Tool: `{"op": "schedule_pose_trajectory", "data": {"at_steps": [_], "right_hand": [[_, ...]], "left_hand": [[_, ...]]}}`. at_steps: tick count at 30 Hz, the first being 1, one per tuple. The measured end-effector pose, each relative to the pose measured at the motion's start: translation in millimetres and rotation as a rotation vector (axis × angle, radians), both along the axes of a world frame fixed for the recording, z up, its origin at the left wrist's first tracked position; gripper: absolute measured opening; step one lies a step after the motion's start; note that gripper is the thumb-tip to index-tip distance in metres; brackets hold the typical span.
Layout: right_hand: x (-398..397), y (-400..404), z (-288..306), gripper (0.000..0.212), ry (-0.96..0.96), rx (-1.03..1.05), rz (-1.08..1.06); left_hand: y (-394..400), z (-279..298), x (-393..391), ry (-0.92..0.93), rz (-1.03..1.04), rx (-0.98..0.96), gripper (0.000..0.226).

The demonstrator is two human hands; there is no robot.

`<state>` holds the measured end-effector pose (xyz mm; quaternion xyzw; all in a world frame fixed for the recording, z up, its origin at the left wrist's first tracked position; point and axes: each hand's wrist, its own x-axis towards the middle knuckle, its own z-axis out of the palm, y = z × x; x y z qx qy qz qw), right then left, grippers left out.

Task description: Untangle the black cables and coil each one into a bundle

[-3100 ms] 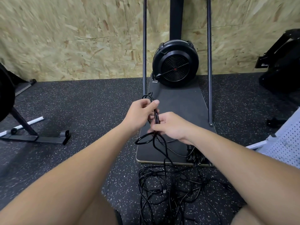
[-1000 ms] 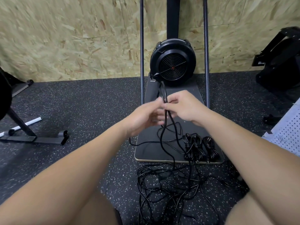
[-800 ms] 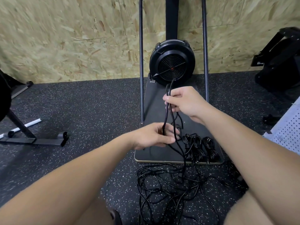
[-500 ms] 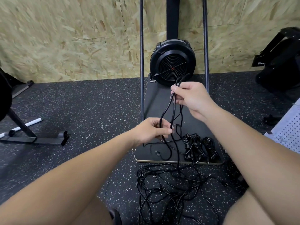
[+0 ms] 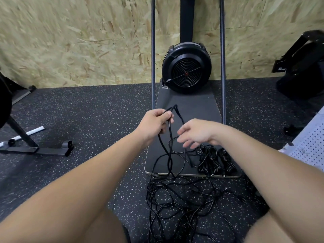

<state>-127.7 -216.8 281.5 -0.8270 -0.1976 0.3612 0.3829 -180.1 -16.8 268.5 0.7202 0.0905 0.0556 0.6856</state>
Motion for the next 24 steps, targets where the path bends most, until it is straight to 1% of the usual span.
{"op": "schedule_pose_trajectory", "data": {"at_steps": [2, 4, 8, 11, 13, 14, 16, 18, 19, 22, 24], "right_hand": [[-9, 4, -7, 0.036, 0.062, 0.024, 0.1], [-14, 7, -10, 0.031, 0.11, 0.068, 0.154], [-16, 11, -3, 0.022, 0.12, 0.15, 0.131], [-11, 11, 10, 0.022, 0.031, 0.258, 0.009], [-6, 13, 23, 0.023, -0.02, 0.405, -0.146], [-2, 13, 28, 0.022, -0.026, 0.488, -0.233], [4, 10, 35, 0.022, 0.0, 0.62, -0.371], [9, 10, 38, 0.024, 0.056, 0.711, -0.446], [10, 11, 39, 0.026, 0.093, 0.755, -0.479], [16, 14, 44, 0.026, 0.205, 0.881, -0.595], [21, 14, 46, 0.025, 0.249, 0.956, -0.646]], "left_hand": [[3, 2, 3, -0.007, 0.011, -0.003, 0.019], [5, 4, 3, -0.006, 0.021, -0.016, 0.018], [11, 9, 2, -0.016, 0.0, -0.049, 0.019], [14, 8, -2, 0.027, -0.021, -0.036, 0.022], [14, 6, -6, 0.063, -0.053, -0.052, 0.014], [12, 5, -9, 0.084, -0.084, -0.053, 0.015], [5, 3, -18, 0.133, -0.186, -0.045, 0.03], [4, -3, -26, 0.171, -0.312, 0.003, 0.038], [5, -6, -30, 0.188, -0.368, 0.056, 0.037], [9, -17, -39, 0.225, -0.477, 0.225, 0.023], [9, -23, -42, 0.249, -0.487, 0.261, 0.026]]}}
